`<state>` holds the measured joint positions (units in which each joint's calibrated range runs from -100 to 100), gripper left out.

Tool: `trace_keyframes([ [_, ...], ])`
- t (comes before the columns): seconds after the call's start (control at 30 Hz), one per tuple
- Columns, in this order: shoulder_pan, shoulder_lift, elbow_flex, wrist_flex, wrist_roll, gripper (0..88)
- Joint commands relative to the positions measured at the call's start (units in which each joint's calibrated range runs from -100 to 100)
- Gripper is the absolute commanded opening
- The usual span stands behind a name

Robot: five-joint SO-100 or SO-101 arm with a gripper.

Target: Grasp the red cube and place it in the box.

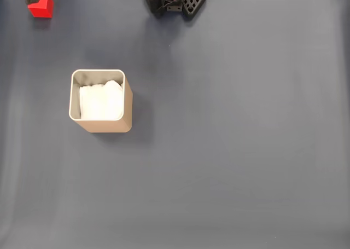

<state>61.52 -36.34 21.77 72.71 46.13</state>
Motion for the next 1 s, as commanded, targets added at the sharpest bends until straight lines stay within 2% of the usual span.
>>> trace_keyframes([
  [0.0, 1.4, -0.1, -3.0, 0.5, -0.2, 0.2],
  [0.97, 9.4, -3.2, -1.2, 7.0, -1.5, 0.2],
])
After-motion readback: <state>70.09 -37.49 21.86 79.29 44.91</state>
